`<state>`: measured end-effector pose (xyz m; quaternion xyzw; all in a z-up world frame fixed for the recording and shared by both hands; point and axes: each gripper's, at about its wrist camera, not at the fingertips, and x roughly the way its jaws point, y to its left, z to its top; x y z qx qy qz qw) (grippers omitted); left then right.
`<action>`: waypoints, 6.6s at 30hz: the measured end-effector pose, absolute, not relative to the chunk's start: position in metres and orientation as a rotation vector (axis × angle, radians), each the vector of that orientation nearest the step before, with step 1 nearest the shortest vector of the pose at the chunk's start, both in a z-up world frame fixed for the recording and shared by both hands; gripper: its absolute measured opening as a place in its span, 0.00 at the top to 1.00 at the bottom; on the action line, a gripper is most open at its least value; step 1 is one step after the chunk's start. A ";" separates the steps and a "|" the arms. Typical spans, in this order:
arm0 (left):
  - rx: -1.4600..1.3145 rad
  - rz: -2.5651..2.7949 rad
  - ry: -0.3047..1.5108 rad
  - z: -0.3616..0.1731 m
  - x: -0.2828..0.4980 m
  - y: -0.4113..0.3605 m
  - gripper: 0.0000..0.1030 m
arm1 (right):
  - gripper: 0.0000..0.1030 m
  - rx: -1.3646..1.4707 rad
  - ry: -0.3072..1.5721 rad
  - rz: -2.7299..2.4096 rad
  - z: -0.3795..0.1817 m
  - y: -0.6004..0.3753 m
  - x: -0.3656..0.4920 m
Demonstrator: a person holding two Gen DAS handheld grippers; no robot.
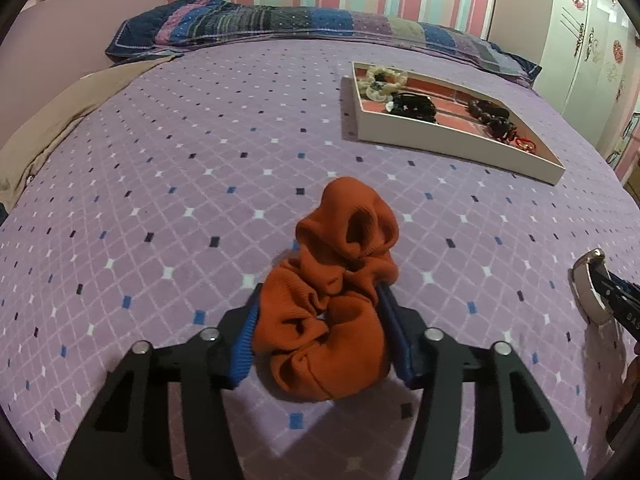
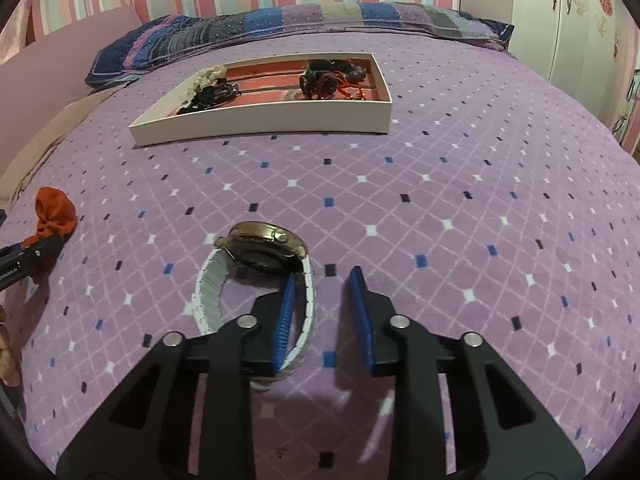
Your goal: Organize jewelry
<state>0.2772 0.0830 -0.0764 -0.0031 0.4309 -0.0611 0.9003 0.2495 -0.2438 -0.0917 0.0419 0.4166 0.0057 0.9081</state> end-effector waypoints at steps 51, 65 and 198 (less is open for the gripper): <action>-0.012 -0.218 0.802 -0.007 0.380 -0.004 0.71 | 0.94 0.128 0.707 0.044 -0.018 -0.256 0.362; -0.003 -0.206 0.854 -0.035 0.468 -0.048 0.71 | 0.94 0.110 0.742 -0.014 -0.041 -0.261 0.438; 0.021 -0.053 0.544 0.062 0.122 -0.003 0.05 | 0.04 -0.017 0.524 -0.090 0.055 -0.236 0.117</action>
